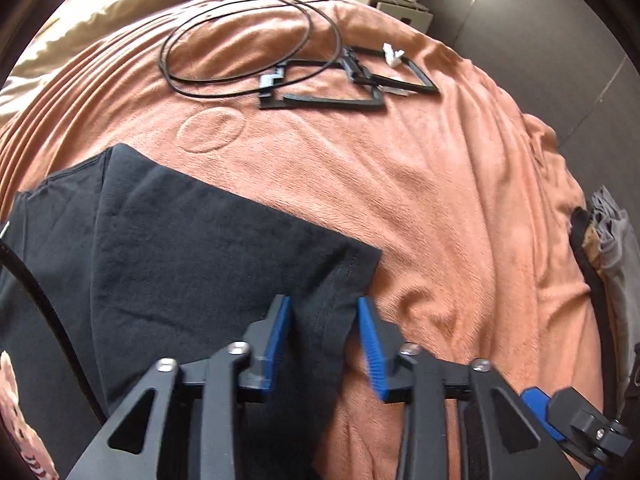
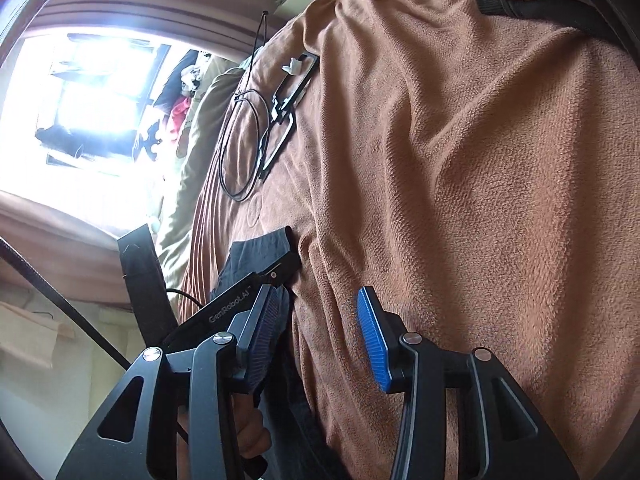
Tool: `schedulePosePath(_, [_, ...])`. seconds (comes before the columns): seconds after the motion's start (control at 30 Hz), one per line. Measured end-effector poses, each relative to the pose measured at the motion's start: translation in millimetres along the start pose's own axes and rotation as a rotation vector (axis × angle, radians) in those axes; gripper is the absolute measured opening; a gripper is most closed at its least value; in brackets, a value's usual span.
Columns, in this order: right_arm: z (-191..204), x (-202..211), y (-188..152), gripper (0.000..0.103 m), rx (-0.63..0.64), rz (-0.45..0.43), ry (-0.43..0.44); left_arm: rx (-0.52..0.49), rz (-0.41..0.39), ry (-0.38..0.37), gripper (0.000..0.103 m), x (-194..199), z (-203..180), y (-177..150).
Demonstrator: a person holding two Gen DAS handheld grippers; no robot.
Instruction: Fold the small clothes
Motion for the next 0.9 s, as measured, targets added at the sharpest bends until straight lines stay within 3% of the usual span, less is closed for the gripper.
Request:
schedulePosePath(0.03, [1.0, 0.0, 0.2, 0.040, 0.003, 0.001, 0.001, 0.007, 0.002, 0.001, 0.019, 0.2, 2.9, 0.7])
schedulePosePath(0.13, [5.4, -1.0, -2.1, 0.040, 0.016, 0.011, 0.009, 0.034, 0.008, -0.029, 0.011, 5.5, 12.4, 1.5])
schedulePosePath(0.37, [19.2, -13.0, -13.4, 0.040, 0.062, 0.046, 0.025, 0.059, -0.051, -0.013, 0.011, 43.0, 42.3, 0.8])
schedulePosePath(0.67, [39.4, -34.4, -22.5, 0.040, 0.144, 0.099, 0.045, 0.129, -0.085, 0.055, 0.010, 86.3, 113.4, -15.1])
schedulePosePath(0.9, [45.4, -49.9, -22.9, 0.040, 0.181, 0.146, 0.007, 0.193, -0.110, 0.104, 0.010, 105.9, 167.9, -23.6])
Point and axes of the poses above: each gripper's, at about its wrist camera, not at the fingertips, and x roughly against the way its jaws point, z to its left, y to its top, the point moved 1 cm from there along -x, roughly the way its jaws point, and after that the axes turned 8 degrees about y, right-handed, at the moved point
